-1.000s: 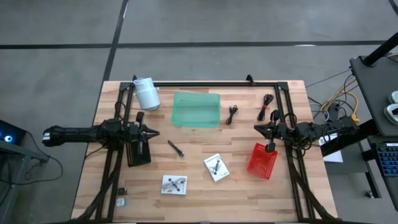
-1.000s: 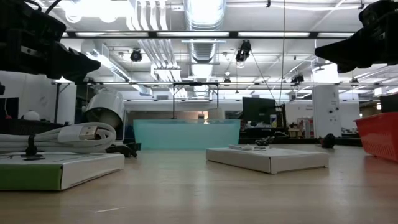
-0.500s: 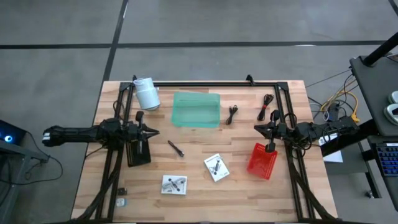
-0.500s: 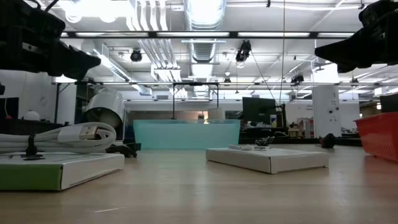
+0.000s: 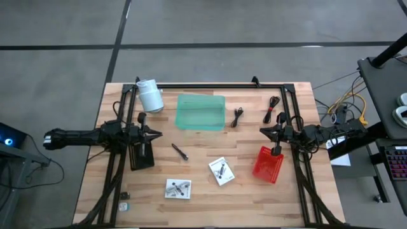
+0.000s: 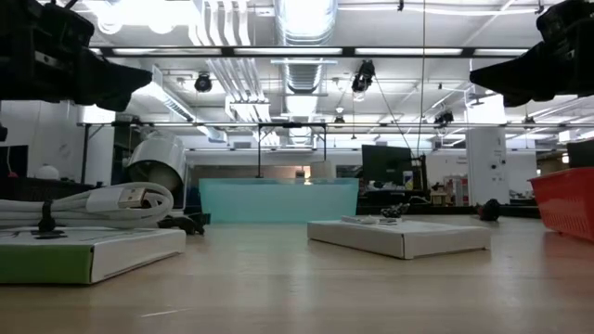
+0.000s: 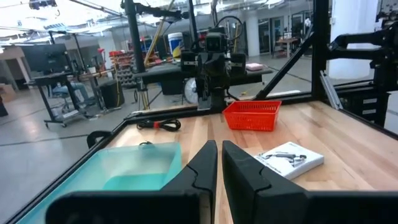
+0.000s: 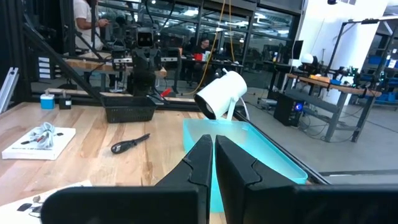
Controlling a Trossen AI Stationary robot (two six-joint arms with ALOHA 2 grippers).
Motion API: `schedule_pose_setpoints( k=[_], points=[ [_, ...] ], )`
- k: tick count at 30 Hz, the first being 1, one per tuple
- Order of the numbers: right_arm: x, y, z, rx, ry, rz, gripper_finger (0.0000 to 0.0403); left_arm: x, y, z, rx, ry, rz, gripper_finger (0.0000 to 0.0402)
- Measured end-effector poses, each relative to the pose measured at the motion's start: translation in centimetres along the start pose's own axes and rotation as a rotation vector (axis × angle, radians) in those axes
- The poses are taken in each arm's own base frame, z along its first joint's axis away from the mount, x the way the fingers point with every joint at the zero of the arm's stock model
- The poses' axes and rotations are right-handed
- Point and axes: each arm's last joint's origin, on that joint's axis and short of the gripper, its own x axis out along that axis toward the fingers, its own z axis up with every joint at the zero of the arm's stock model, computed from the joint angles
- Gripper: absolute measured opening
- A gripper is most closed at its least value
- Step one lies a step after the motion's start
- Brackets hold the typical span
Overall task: Pick and place items into bin
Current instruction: Put the top right black charger cable into the green bin
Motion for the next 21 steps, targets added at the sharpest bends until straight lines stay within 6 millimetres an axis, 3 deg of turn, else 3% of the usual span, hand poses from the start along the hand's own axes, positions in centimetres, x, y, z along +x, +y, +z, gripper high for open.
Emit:
schedule_pose_setpoints(
  k=[15,21],
  points=[
    [-0.1,-0.2,1.1,-0.008,-0.103,-0.025,0.0009,0.0,0.1,0.7,-0.006,-0.074,0.009,0.0008],
    [-0.1,-0.3,1.5,0.097,-0.147,-0.026,0.0013,-0.1,0.2,1.3,-0.145,-0.138,0.011,0.0008]
  ],
)
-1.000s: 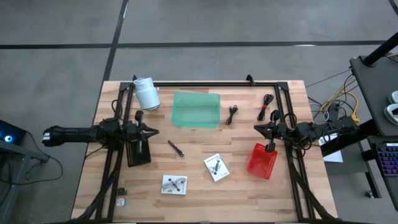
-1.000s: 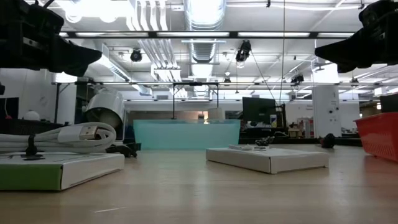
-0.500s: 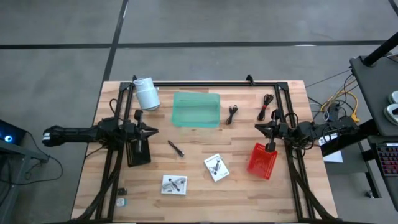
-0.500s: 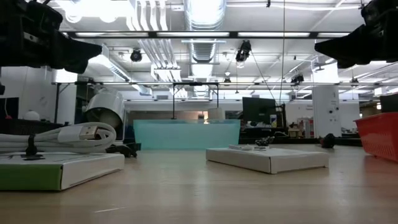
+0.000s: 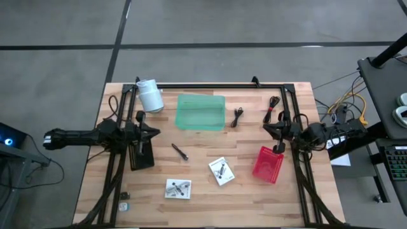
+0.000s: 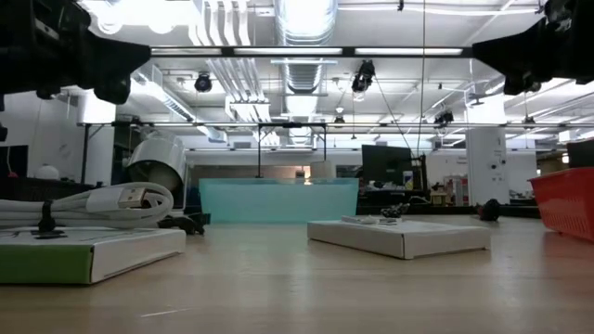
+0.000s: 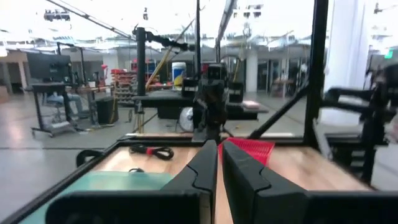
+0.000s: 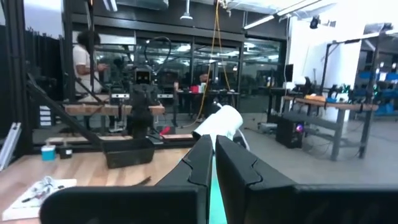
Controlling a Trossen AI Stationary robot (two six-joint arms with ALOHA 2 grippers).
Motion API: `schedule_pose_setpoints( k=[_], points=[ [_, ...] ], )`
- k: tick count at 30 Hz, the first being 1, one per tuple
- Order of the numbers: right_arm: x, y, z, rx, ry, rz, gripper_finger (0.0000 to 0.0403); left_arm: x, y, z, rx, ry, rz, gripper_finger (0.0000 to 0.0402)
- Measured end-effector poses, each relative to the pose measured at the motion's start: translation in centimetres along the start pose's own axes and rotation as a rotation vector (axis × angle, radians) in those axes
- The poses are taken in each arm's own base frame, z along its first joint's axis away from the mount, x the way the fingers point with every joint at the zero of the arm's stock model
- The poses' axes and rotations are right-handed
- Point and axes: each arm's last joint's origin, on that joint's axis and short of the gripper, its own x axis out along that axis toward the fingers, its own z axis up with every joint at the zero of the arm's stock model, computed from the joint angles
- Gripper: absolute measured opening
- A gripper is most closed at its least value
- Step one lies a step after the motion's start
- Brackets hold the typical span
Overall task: Pick and place items into bin
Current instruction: Put the top right black charger cable into the green bin
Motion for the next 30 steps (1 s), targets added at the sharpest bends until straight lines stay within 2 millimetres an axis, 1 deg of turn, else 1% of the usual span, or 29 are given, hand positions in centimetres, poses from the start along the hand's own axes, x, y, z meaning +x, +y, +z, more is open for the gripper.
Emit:
schedule_pose_setpoints(
  k=[3,5,7,9,11,13,16,18,21,23,25,27,30],
  points=[
    [0.1,0.1,-0.1,0.053,0.014,0.002,0.0033,0.0,0.0,0.0,-0.02,0.002,0.0,0.0009],
    [0.1,0.1,-0.2,0.086,0.024,0.002,0.0054,0.0,0.0,0.0,-0.043,0.004,0.0,0.001],
    [0.2,0.2,-0.4,0.099,0.039,0.003,0.0078,0.1,0.0,-0.1,-0.048,0.01,0.0,0.0021],
    [0.3,0.2,-0.5,0.094,0.048,0.002,0.0104,0.1,0.0,0.0,-0.04,0.002,0.0,0.0042],
    [0.5,0.2,-0.3,0.085,0.032,-0.03,0.0128,0.2,0.0,0.0,-0.016,0.004,0.006,0.0071],
    [0.6,0.0,0.0,0.077,0.007,-0.108,0.0149,0.3,0.1,0.3,0.01,-0.002,0.042,0.0102],
    [0.7,-0.3,0.5,0.04,-0.022,-0.243,0.0171,0.4,0.4,1.2,0.03,-0.044,0.133,0.014],
    [0.7,-0.4,0.6,0.009,-0.02,-0.297,0.0179,0.5,0.4,1.4,0.053,-0.035,0.138,0.0156],
    [0.9,-0.4,0.5,-0.023,-0.005,-0.302,0.0186,0.8,0.4,1.4,0.076,-0.007,0.135,0.0169],
    [1.0,-0.3,0.7,0.012,-0.006,-0.301,0.0187,1.0,0.4,1.4,0.077,0.008,0.135,0.0171],
    [1.1,-0.3,0.8,0.037,-0.004,-0.291,0.0187,1.2,0.4,1.2,0.117,0.029,0.134,0.0171],
    [1.4,-0.1,0.9,0.05,0.006,-0.287,0.0187,1.4,0.4,1.2,0.153,0.006,0.135,0.0171],
    [1.7,0.0,1.1,0.061,0.022,-0.285,0.0187,1.5,0.4,0.8,0.144,-0.013,0.136,0.0171]
  ],
)
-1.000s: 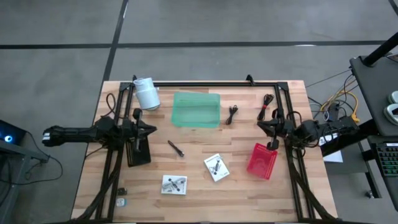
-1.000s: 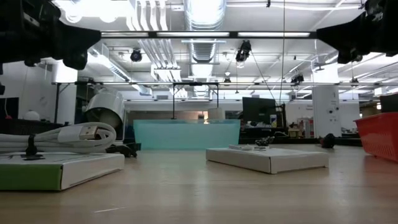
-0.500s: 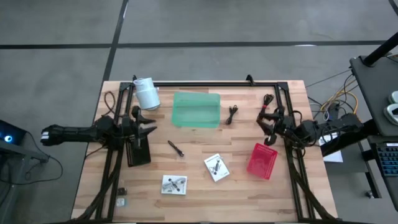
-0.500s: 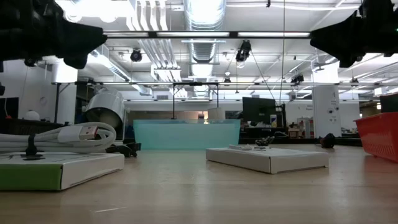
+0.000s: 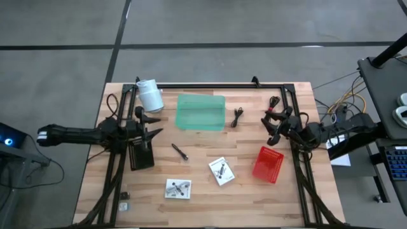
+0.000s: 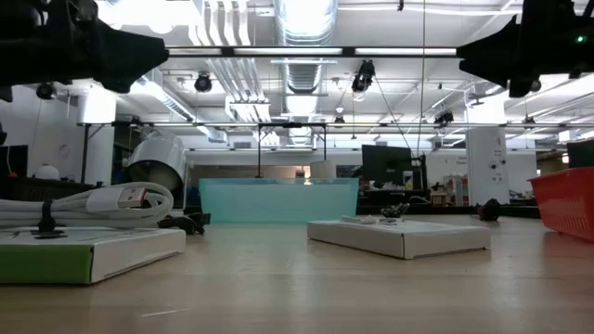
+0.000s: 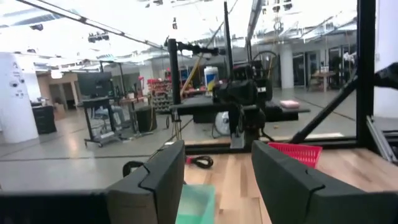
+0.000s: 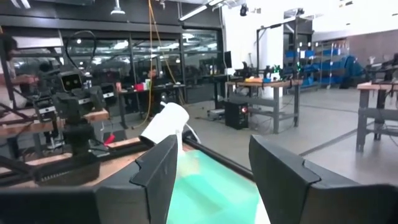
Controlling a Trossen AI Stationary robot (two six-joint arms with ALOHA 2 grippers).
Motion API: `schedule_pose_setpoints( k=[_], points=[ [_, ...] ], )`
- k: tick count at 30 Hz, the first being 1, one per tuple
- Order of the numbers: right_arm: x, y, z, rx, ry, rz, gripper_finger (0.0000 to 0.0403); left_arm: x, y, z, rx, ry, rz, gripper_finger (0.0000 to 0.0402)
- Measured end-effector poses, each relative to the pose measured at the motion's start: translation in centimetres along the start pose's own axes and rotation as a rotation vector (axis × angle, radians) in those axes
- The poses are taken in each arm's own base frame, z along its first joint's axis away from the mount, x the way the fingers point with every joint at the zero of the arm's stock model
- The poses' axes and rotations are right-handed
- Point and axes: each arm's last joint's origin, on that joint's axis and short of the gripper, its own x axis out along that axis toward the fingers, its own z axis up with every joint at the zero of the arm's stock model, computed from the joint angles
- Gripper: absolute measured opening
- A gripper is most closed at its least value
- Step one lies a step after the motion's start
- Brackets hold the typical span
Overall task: Pick and place items into bin
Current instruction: Put the top right black charger cable into the green bin
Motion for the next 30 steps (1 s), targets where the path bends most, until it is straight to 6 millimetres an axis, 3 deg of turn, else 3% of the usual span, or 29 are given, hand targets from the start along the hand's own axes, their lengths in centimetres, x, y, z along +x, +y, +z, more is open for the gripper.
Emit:
schedule_pose_setpoints(
  k=[9,16,21,30],
  points=[
    [1.9,1.5,2.4,0.004,0.048,-0.076,0.0187,0.5,-0.1,-0.3,0.011,0.005,0.0,0.0171],
    [3.7,2.4,4.4,-0.012,0.126,-0.454,0.0187,0.7,-0.1,-0.3,0.063,0.01,0.001,0.0171],
    [4.3,2.8,5.3,0.033,0.193,-0.512,0.0187,0.7,-0.1,-0.2,0.063,0.005,0.002,0.0171],
    [3.9,1.9,4.3,0.152,0.393,-0.582,0.0187,0.7,-0.1,-0.2,0.063,0.004,0.002,0.0171]
  ],
)
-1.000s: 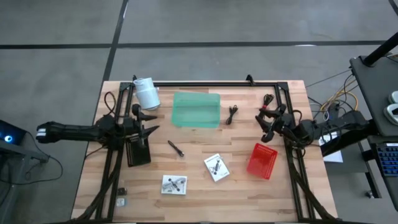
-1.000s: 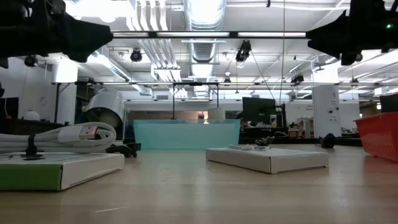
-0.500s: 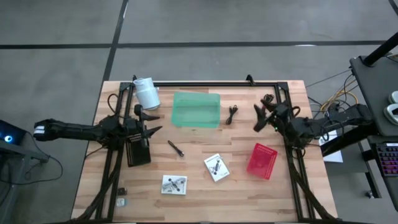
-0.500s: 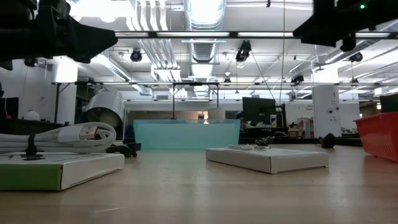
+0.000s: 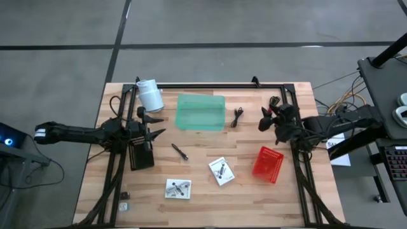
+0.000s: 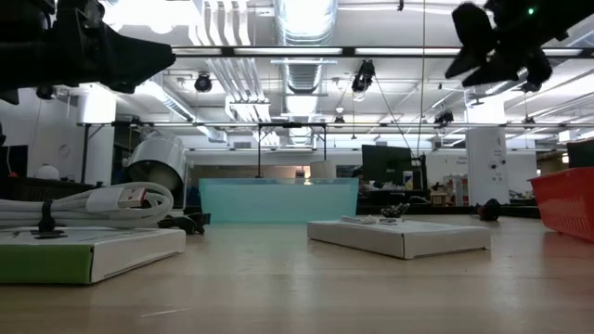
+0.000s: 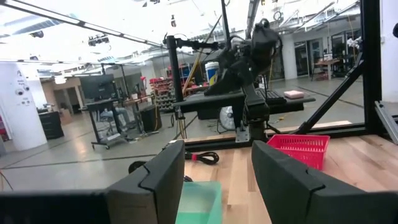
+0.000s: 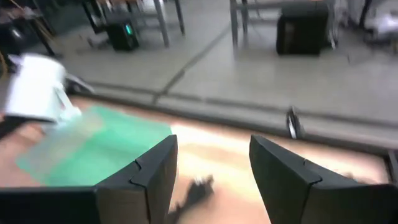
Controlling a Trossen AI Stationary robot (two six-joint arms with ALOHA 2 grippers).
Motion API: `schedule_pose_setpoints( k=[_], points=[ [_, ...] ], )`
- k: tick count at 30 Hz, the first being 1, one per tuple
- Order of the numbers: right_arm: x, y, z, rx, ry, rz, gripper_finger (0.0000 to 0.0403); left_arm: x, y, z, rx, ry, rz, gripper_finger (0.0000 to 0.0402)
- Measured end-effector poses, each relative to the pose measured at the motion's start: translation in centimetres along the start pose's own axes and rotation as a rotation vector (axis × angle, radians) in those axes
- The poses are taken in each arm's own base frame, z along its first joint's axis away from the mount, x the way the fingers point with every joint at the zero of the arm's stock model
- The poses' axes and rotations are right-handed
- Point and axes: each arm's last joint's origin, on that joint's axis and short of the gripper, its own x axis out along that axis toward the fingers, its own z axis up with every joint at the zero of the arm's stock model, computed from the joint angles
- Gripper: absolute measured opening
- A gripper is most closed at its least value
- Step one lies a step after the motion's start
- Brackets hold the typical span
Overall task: Pick and place items into bin
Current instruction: Put the top right black charger cable into the green bin
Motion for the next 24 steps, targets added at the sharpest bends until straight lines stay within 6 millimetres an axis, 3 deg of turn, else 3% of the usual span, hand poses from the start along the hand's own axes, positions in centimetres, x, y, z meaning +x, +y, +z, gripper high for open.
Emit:
schedule_pose_setpoints(
  k=[12,24],
  points=[
    [1.4,-1.8,-1.1,0.041,0.176,-0.116,0.0187,0.0,0.0,0.0,0.001,0.004,-0.001,0.0171],
    [3.8,-3.6,-4.5,0.051,0.334,-0.304,0.0187,0.0,0.0,0.0,0.001,0.004,-0.001,0.0171]
  ],
)
